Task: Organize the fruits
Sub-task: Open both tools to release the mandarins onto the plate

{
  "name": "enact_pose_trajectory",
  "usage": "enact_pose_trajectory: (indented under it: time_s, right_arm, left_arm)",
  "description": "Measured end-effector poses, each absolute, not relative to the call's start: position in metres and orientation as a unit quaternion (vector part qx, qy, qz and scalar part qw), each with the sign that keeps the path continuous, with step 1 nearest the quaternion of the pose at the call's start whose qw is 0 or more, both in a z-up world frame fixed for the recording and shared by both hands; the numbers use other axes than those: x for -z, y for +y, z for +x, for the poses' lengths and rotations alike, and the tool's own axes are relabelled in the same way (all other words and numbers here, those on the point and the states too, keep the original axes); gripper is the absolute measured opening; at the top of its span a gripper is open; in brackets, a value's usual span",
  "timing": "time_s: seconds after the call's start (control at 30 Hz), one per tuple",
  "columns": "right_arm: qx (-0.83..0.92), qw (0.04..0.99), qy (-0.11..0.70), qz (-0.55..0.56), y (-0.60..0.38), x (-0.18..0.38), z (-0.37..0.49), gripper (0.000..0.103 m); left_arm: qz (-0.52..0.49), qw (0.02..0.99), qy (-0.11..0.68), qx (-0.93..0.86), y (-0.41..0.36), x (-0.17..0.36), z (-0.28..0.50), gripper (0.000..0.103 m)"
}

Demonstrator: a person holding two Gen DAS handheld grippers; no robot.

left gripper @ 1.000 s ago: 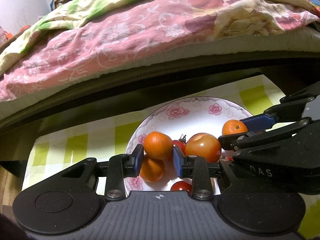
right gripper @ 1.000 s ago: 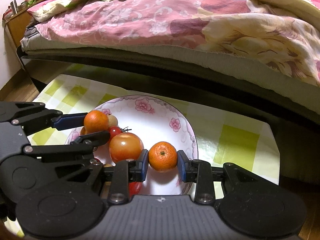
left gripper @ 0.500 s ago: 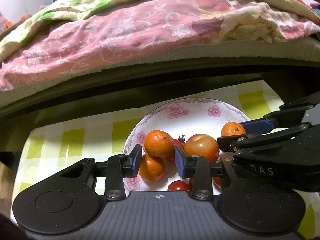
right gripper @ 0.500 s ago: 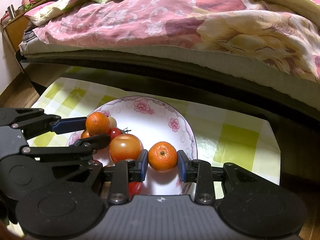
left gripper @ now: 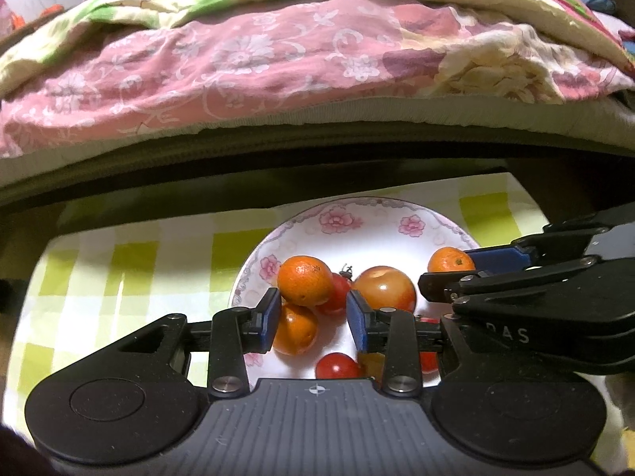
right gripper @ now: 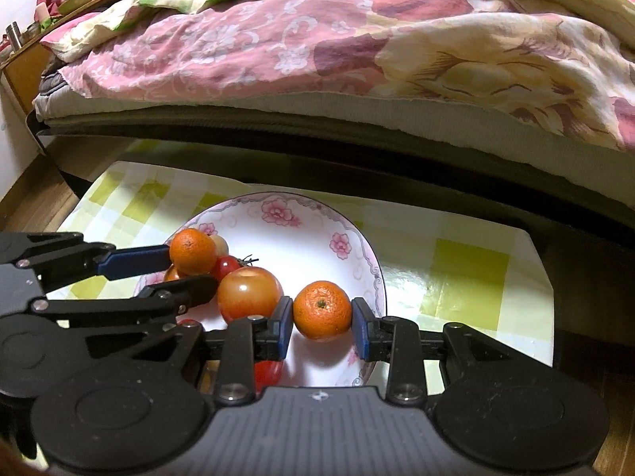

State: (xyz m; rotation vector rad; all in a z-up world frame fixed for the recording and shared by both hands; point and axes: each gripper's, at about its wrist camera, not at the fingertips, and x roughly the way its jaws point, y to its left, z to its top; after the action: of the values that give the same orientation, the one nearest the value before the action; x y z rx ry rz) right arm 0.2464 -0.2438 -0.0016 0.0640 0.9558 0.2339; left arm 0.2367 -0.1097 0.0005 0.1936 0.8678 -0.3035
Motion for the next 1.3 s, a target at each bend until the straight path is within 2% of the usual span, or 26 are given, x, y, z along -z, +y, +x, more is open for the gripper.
enact_pose_trajectory:
  time_s: [0.93,1.07,1.13,1.3]
  right_arm:
    - [-0.104,0.880,0.460,0.054,-0.253,-0.011,0.235,0.042]
    - [-0.095,0.882,0.459,0.054,-0.256,-0.014,0.231,0.044]
    - [-0.089,0.881,0.462,0.053,-0.258,-0.015,0.229,0.050]
    - [-0.090,0.881,0.461,0.058,-0.261,-0.017,0.223,0.051]
  left_arm:
    - [0.033,0.880,0.443,0.166,-0.102,-0.008,0.226,0.051]
    - [0.024,0.880,0.442,0.175,-0.102,-0.013,0.220,0.059]
    - [0.028,0.881,0.439,0.174,-0.102,-0.015,0.218,0.062]
    - [0.025,0.884,0.434,0.171,-0.101,-0.020,0.212,0.068]
